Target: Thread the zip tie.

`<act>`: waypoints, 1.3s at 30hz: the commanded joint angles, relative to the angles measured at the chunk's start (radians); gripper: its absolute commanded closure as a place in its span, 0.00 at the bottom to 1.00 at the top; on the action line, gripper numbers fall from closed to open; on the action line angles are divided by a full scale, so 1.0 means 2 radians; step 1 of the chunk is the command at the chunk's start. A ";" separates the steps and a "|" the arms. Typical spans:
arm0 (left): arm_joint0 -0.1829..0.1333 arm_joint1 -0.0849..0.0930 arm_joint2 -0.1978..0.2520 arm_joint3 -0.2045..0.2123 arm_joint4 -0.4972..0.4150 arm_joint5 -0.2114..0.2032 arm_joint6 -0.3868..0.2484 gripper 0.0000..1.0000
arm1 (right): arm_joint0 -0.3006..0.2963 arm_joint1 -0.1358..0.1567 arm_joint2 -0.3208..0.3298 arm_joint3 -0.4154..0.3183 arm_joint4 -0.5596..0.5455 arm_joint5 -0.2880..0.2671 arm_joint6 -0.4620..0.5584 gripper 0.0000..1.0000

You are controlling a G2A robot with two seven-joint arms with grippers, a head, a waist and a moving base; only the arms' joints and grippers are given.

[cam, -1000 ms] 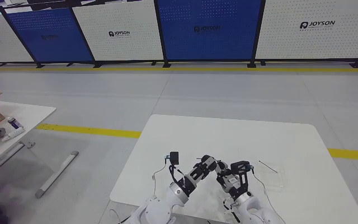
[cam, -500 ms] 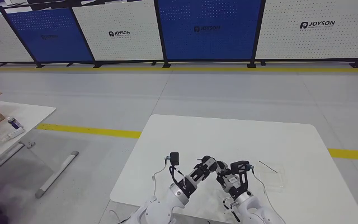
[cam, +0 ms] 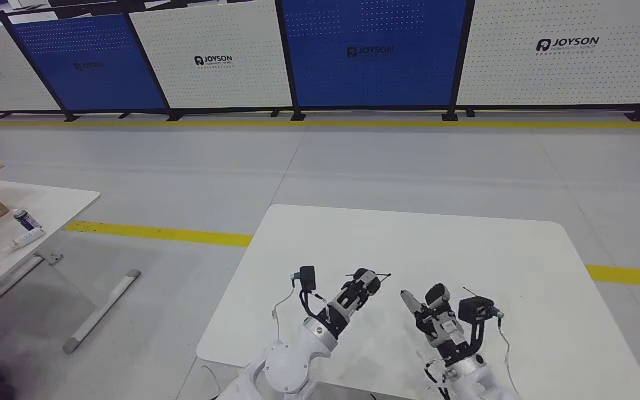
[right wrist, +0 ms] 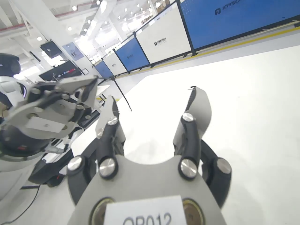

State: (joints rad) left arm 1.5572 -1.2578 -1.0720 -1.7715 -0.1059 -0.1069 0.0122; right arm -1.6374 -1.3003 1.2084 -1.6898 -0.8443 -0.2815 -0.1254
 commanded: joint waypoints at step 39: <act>-0.016 -0.008 -0.008 0.039 0.023 0.023 0.087 1.00 | -0.054 0.011 0.172 -0.040 0.302 -0.018 -0.032 0.00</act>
State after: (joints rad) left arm 1.5265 -1.2727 -1.0887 -1.6962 -0.0657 -0.0604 0.1756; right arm -1.7475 -1.2787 1.5374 -1.7735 -0.2638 -0.3222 -0.1969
